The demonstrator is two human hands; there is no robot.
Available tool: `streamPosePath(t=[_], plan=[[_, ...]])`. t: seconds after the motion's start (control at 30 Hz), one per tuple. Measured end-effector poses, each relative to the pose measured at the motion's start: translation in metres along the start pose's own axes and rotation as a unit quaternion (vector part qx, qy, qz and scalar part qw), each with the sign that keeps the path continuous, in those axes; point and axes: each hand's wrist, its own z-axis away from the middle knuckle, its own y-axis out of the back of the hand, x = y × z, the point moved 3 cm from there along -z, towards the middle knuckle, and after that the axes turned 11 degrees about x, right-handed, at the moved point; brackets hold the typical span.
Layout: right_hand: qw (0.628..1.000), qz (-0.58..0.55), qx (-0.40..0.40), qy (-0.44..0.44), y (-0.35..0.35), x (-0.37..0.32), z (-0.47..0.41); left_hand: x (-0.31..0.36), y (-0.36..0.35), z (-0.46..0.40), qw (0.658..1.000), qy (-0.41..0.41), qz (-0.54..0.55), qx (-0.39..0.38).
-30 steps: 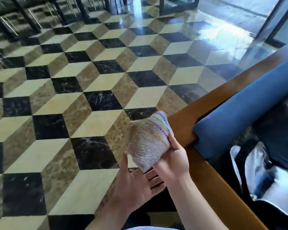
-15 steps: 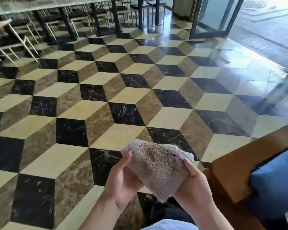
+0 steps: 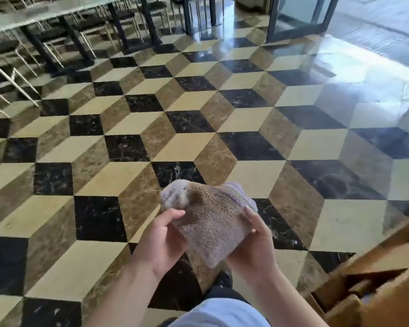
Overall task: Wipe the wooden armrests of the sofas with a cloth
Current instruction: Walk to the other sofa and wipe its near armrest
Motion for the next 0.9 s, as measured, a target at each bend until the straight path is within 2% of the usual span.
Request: streamPosePath(t=[0.1, 0.2, 0.3, 0.47, 0.53, 0.77, 0.9], plan=[[0.999, -0.039, -0.019, -0.012, -0.034, -0.019, -0.037, 0.031, -0.027, -0.034, 0.999, 0.0, -0.028, -0.02], [0.998, -0.063, -0.032, 0.003, -0.049, -0.047, -0.059, 0.047, -0.049, -0.065, 0.999, 0.004, -0.012, -0.047], [0.994, -0.09, -0.002, 0.059, -0.05, -0.084, -0.079, 0.057, -0.068, -0.102, 0.999, 0.015, -0.015, -0.036], [0.979, -0.148, 0.063, 0.122, -0.039, -0.134, -0.113, 0.064, -0.103, -0.167, 0.993, 0.069, -0.096, -0.025], [0.974, -0.155, 0.087, 0.139, -0.039, -0.154, -0.133, 0.074, -0.126, -0.194, 0.991, 0.066, -0.116, -0.031], [0.969, -0.083, 0.133, 0.19, -0.051, -0.245, -0.229, 0.116, -0.225, -0.318, 0.978, 0.074, -0.187, -0.059], [0.962, -0.076, 0.123, 0.232, -0.067, -0.307, -0.271, 0.14, -0.285, -0.386, 0.962, 0.094, -0.243, -0.081]])
